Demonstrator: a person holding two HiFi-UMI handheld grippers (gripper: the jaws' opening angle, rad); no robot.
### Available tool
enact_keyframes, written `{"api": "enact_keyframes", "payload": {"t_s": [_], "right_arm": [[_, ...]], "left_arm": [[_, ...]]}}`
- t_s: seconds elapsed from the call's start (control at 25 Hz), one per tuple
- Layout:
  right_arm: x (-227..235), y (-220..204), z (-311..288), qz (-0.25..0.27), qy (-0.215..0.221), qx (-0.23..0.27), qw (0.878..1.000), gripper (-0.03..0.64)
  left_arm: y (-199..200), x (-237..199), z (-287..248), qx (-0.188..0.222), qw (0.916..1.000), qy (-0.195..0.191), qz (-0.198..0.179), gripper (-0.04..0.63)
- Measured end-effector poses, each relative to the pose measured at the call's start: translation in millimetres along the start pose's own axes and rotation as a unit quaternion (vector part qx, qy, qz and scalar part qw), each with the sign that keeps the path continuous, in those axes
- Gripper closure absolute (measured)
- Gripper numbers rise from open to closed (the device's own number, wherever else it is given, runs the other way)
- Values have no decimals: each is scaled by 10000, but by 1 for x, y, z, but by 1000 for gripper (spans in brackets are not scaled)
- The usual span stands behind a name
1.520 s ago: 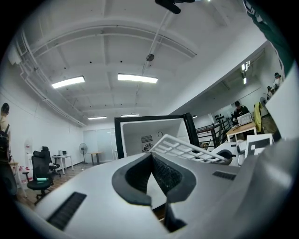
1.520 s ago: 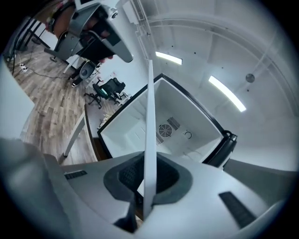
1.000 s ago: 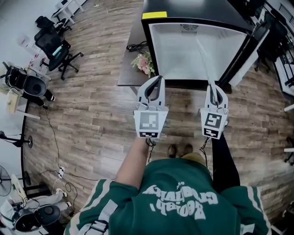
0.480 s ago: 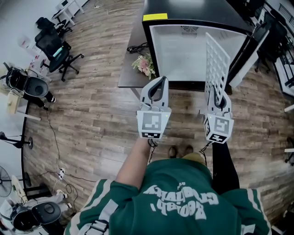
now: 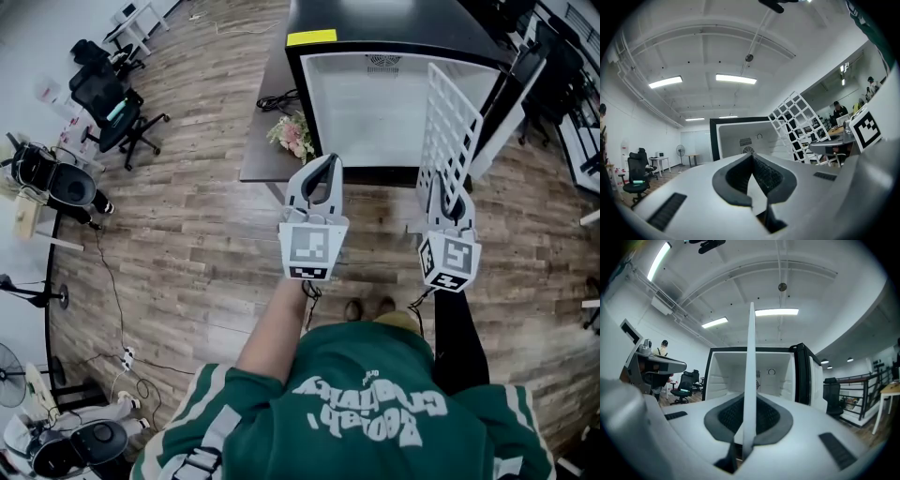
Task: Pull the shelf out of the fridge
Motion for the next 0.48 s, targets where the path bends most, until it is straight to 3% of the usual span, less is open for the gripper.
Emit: {"api": "enact_keyframes", "payload": {"t_s": [0.48], "right_arm": [[3, 0, 0, -121, -1, 35, 9999, 581]], "left_arm": [[1, 1, -1, 10, 10000, -9, -27, 580]]}}
Point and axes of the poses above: the fingertips, and each gripper's own axes: z backward along the fingers, x to its right, y out of its top, the point moved 10 cm from there along z, backward along the fingers, and after that the axes turned 9 degrees about z, right-handed, at the moved point
